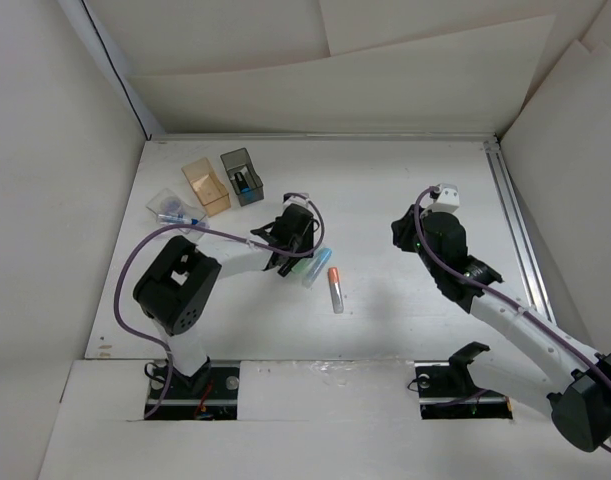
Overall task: Sort the stationery into containers
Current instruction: Pick up the pen from the center of the board, then place the pen in the storage box.
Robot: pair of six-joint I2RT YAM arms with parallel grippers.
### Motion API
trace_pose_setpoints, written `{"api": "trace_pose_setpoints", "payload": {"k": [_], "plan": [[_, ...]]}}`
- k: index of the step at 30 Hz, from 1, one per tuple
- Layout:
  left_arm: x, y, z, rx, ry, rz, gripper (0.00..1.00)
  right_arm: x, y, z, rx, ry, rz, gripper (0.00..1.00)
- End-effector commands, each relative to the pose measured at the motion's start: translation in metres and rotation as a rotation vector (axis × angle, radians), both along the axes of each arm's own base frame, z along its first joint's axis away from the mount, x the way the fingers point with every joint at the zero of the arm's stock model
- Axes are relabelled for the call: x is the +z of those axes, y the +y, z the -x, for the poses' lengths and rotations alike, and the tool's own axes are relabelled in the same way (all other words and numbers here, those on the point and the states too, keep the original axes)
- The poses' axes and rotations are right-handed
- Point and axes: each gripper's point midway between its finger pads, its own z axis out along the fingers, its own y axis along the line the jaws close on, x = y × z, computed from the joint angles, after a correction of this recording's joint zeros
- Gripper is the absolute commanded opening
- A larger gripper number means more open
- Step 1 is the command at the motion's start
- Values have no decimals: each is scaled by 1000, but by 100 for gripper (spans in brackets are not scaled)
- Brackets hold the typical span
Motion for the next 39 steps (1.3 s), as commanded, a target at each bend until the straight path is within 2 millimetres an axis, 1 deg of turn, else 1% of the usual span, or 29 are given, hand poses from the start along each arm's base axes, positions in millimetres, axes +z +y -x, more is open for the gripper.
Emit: {"api": "trace_pose_setpoints", "payload": {"k": [1, 4, 6, 7, 8, 9, 11, 12, 15, 17, 18, 19, 20, 21, 22, 24, 25, 27, 28, 29, 30, 31, 32, 34, 35, 36, 37, 38, 39], "plan": [[-2, 2, -3, -5, 2, -37, 41, 28, 7, -5, 14, -78, -35, 34], [-9, 5, -3, 3, 11, -56, 37, 28, 7, -5, 14, -78, -35, 34], [-8, 9, -5, 20, -1, -71, 37, 28, 7, -5, 14, -78, -35, 34], [-11, 11, -3, 20, 6, -77, 37, 28, 7, -5, 14, -78, -35, 34], [-11, 12, -4, 26, 2, -83, 35, 28, 7, -5, 14, -78, -35, 34], [-14, 14, -4, 41, 6, -88, 26, 28, 7, -5, 14, -78, -35, 34], [-19, 16, -4, 47, 10, -102, 16, 28, 7, -5, 14, -78, -35, 34], [-18, 17, -5, 62, 8, -99, 14, 28, 7, -5, 14, -78, -35, 34], [-14, 16, -11, 91, -11, -82, 10, 28, 7, -5, 14, -78, -35, 34], [8, 14, -21, 114, -66, -63, 10, 28, 7, -5, 14, -78, -35, 34], [23, 10, -29, 131, -98, -38, 10, 28, 7, -5, 14, -78, -35, 34], [29, 13, -36, 150, -108, -38, 10, 28, 7, -5, 14, -78, -35, 34], [42, 13, -43, 160, -125, -22, 10, 28, 7, -5, 14, -78, -35, 34], [65, 15, -59, 194, -160, 15, 10, 28, 7, -5, 14, -78, -35, 34], [73, 19, -66, 210, -171, 24, 10, 28, 7, -5, 14, -78, -35, 34], [97, 22, -83, 244, -204, 84, 10, 28, 7, -5, 14, -78, -35, 34], [118, 32, -101, 283, -244, 113, 11, 28, 7, -5, 14, -78, -35, 34], [138, 38, -119, 312, -258, 187, 12, 25, 7, -6, 14, -70, -30, 34], [154, 52, -140, 345, -292, 217, 12, 25, 7, -6, 14, -70, -30, 34], [163, 58, -150, 363, -308, 246, 12, 25, 7, -6, 14, -70, -30, 34], [168, 64, -160, 377, -319, 255, 13, 23, 8, -8, 14, -68, -28, 34], [165, 70, -171, 395, -321, 251, 13, 23, 8, -8, 14, -68, -28, 34], [185, 86, -188, 429, -364, 245, 13, 23, 8, -8, 14, -68, -28, 34], [190, 110, -206, 503, -384, 214, 13, 23, 8, -8, 14, -68, -28, 34], [193, 127, -221, 539, -395, 211, 14, 23, 8, -8, 14, -68, -28, 34], [191, 137, -227, 559, -388, 202, 14, 23, 8, -8, 14, -68, -28, 34], [189, 142, -234, 562, -383, 220, 14, 23, 8, -8, 14, -68, -28, 34], [174, 149, -241, 573, -354, 205, 14, 23, 8, -8, 14, -68, -28, 34], [178, 161, -249, 604, -368, 219, 14, 23, 8, -8, 14, -68, -28, 34]]}}
